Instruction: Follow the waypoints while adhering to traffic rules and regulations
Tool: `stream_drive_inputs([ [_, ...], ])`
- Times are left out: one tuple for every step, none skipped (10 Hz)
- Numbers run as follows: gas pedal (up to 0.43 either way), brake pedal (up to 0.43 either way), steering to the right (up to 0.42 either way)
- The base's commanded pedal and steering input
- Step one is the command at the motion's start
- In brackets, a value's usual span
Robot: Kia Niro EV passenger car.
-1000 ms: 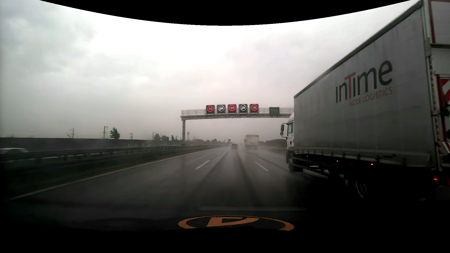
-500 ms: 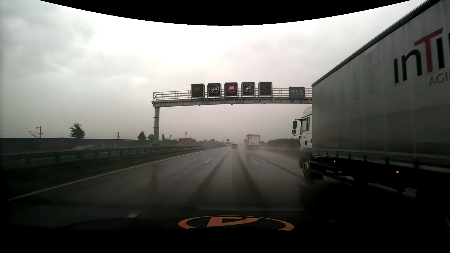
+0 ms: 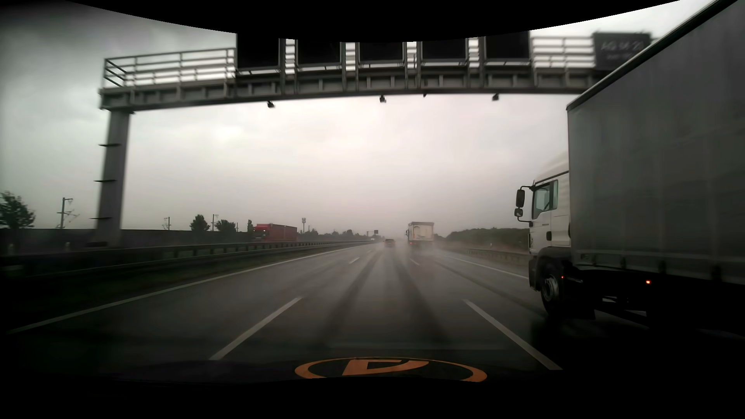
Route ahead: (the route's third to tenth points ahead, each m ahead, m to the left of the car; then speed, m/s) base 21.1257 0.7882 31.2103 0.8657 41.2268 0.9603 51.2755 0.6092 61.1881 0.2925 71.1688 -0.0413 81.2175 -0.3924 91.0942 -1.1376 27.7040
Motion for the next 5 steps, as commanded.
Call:
stream_drive_inputs([
  [0.260,0.000,0.000],
  [0.260,0.000,0.000],
  [0.260,0.000,0.001],
  [0.248,0.000,0.001],
  [0.240,0.000,0.002],
])
